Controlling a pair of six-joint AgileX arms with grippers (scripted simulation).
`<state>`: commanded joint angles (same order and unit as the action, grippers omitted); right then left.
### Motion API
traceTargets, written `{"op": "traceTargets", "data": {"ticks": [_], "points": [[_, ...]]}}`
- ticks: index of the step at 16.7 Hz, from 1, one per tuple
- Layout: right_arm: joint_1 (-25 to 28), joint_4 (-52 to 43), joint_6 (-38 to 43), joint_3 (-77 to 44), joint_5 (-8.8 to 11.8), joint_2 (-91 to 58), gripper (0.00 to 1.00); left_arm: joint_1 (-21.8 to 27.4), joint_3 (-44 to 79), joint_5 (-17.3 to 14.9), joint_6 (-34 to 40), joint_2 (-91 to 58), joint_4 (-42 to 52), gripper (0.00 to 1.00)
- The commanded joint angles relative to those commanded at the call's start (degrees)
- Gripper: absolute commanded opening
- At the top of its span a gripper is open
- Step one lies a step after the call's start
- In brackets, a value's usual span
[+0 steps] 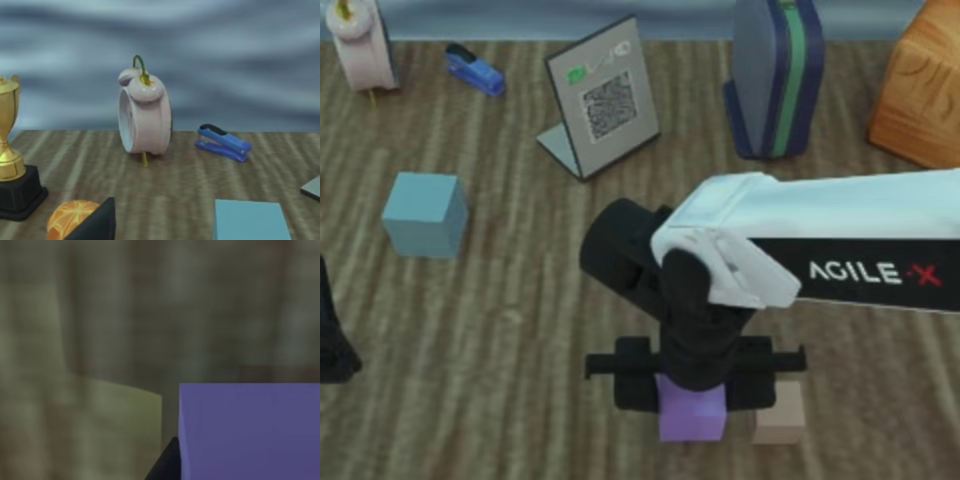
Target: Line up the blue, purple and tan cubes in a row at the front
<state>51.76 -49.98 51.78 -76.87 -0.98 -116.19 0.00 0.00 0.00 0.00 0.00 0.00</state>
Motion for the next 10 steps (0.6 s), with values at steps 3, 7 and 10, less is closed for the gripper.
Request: {"op": "traceTargets", "data": {"ticks": [3, 7, 10], "points": [[0.0, 0.0, 0.0, 0.0, 0.0, 0.0, 0.3, 0.0, 0.0, 0.0, 0.0, 0.0, 0.0, 1.0], [0.0, 0.0, 0.0, 0.0, 0.0, 0.0, 0.6, 0.0, 0.0, 0.0, 0.0, 0.0, 0.0, 1.0], [0.0, 0.0, 0.0, 0.0, 0.0, 0.0, 0.83, 0.0, 0.0, 0.0, 0.0, 0.0, 0.0, 1.0]]}}
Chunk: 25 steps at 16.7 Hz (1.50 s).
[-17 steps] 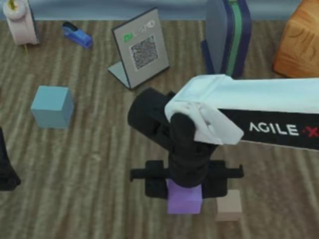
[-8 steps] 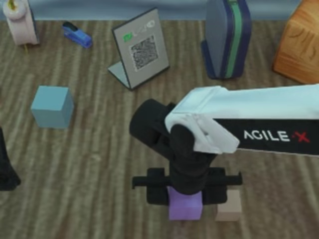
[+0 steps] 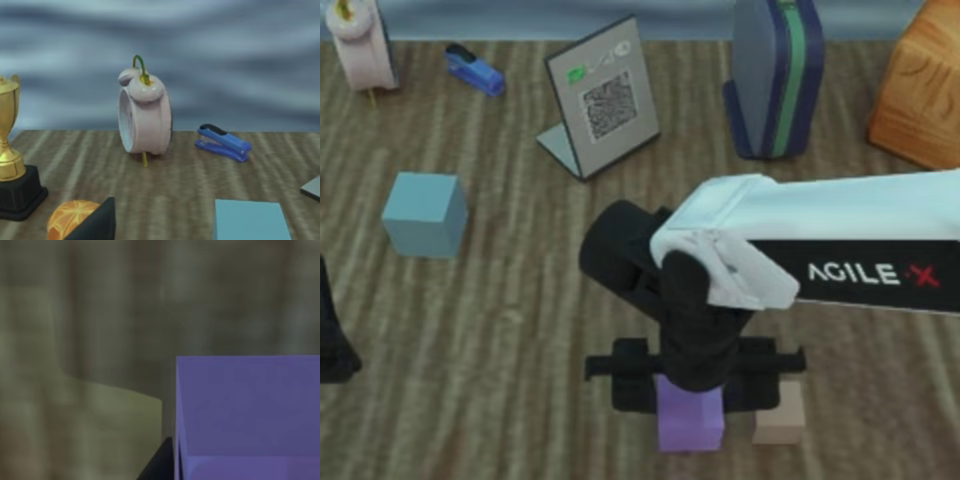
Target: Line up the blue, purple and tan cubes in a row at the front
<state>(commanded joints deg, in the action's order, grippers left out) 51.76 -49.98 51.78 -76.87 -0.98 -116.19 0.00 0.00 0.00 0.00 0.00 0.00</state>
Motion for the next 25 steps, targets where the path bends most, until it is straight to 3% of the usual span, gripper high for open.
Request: {"op": "traceTargets", "data": {"ticks": [2, 3, 12, 20, 25], "points": [[0.0, 0.0, 0.0, 0.0, 0.0, 0.0, 0.98, 0.0, 0.0, 0.0, 0.0, 0.0, 0.0, 1.0], [0.0, 0.0, 0.0, 0.0, 0.0, 0.0, 1.0, 0.0, 0.0, 0.0, 0.0, 0.0, 0.0, 1.0], [-0.1, -0.2, 0.0, -0.16, 0.0, 0.12, 1.0, 0.0, 0.0, 0.0, 0.0, 0.0, 0.0, 1.0], [0.53, -13.39, 0.02, -8.68, 0.05, 4.42, 1.0, 0.0, 0.0, 0.0, 0.0, 0.0, 0.0, 1.0], [0.25, -14.4, 0.0, -9.42, 0.03, 4.8, 1.0, 0.0, 0.0, 0.0, 0.0, 0.0, 0.0, 1.0]]}}
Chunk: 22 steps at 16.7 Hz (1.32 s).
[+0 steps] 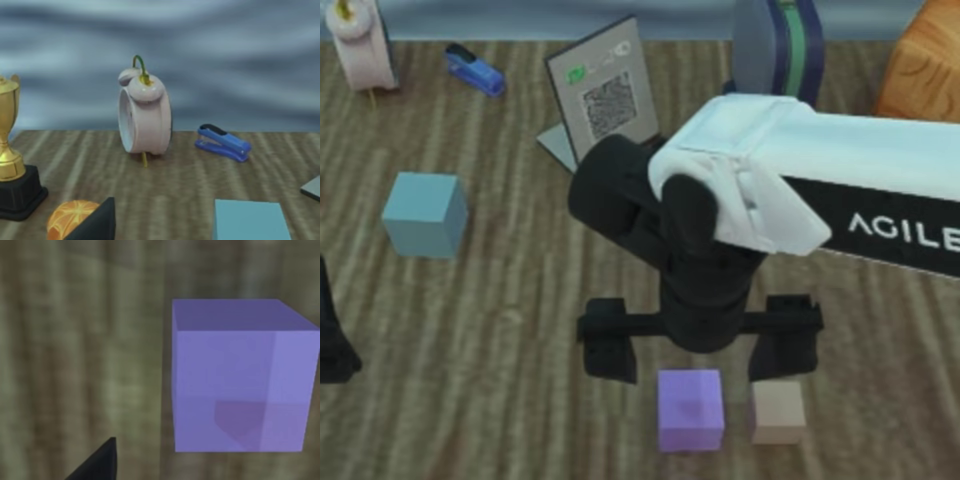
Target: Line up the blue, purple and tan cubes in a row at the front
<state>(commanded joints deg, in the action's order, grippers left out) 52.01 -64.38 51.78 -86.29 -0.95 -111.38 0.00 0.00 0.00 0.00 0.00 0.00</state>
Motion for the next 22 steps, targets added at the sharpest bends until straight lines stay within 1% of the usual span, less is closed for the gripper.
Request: {"op": "traceTargets", "data": {"ticks": [1, 3, 7, 11, 14, 16, 18, 20, 22], "points": [[0.0, 0.0, 0.0, 0.0, 0.0, 0.0, 1.0, 0.0, 0.0, 0.0, 0.0, 0.0, 0.0, 1.0], [-0.93, 0.96, -0.96, 1.41, -0.64, 1.73, 1.0, 0.21, 1.74, -0.1, 0.02, -1.72, 1.29, 1.0], [-5.75, 6.42, -6.47, 9.27, -3.62, 12.46, 1.0, 0.97, 12.4, -0.27, 0.14, -12.42, 8.48, 1.0], [-13.4, 15.19, -15.37, 22.64, -6.86, 31.62, 1.0, 1.85, 30.54, -0.16, 0.29, -32.42, 20.18, 1.0], [-20.75, 23.26, -23.38, 35.78, -8.36, 49.23, 1.0, 2.64, 46.4, -0.02, 0.32, -52.02, 30.74, 1.0], [-26.11, 29.06, -28.91, 45.37, -8.72, 61.25, 1.0, 3.23, 57.08, 0.08, 0.32, -65.83, 38.03, 1.0], [-31.44, 35.01, -34.27, 54.76, -8.51, 72.8, 1.0, 3.83, 67.45, 0.16, 0.32, -79.23, 45.19, 1.0], [-36.35, 40.89, -39.11, 63.3, -7.69, 83.02, 1.0, 4.4, 77.15, 0.22, 0.36, -91.49, 51.95, 1.0], [-40.59, 46.49, -43.14, 70.45, -6.3, 91.46, 1.0, 4.92, 85.99, 0.24, 0.44, -102.16, 58.06, 1.0]]}}
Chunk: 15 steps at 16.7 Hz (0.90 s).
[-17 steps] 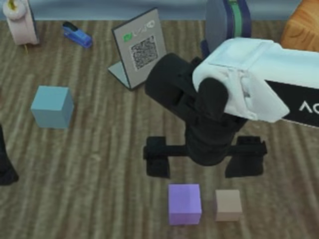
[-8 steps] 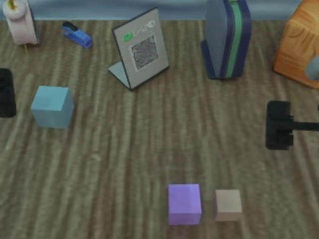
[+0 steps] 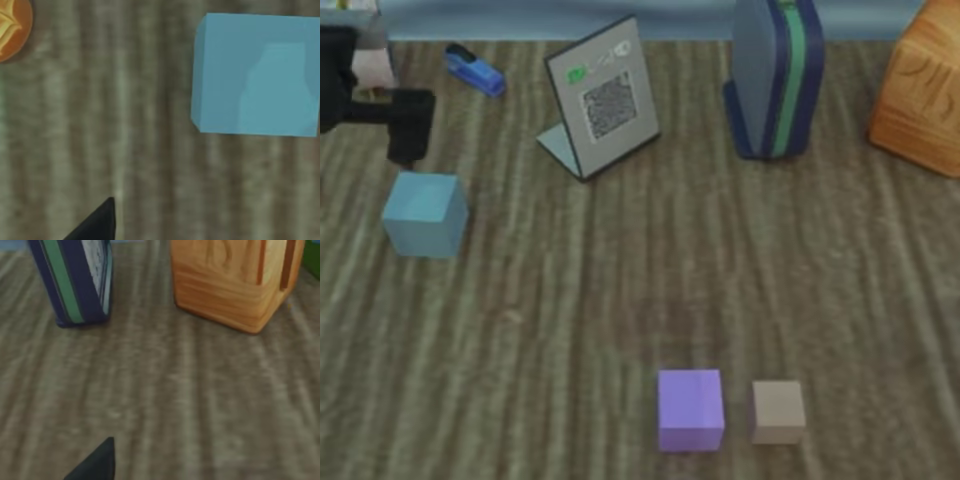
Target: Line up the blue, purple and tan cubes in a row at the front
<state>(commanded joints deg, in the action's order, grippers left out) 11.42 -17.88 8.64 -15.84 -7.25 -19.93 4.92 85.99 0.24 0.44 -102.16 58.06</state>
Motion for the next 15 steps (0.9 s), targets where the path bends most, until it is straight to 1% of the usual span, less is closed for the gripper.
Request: {"op": "traceTargets", "data": {"ticks": [4, 6, 8, 10, 15], "points": [[-6.61, 10.24, -5.72, 10.24, 3.76, 11.81, 1.0, 0.82, 14.97, -0.14, 0.21, -16.0, 9.39, 1.0], [-8.94, 14.3, -7.46, 13.46, 5.52, 15.77, 1.0, 1.1, 20.52, -0.27, 0.3, -21.4, 12.4, 1.0], [-10.4, 16.99, -8.41, 15.29, 6.77, 18.71, 1.0, 1.27, 24.13, -0.38, 0.36, -24.97, 14.23, 1.0], [-10.85, 17.88, -8.64, 15.85, 7.25, 19.93, 1.0, 1.33, 25.43, -0.43, 0.39, -26.32, 14.88, 1.0], [-10.85, 17.88, -8.64, 15.85, 7.25, 19.93, 1.0, 1.04, 25.1, -0.42, 0.34, -26.27, 14.57, 1.0]]}}
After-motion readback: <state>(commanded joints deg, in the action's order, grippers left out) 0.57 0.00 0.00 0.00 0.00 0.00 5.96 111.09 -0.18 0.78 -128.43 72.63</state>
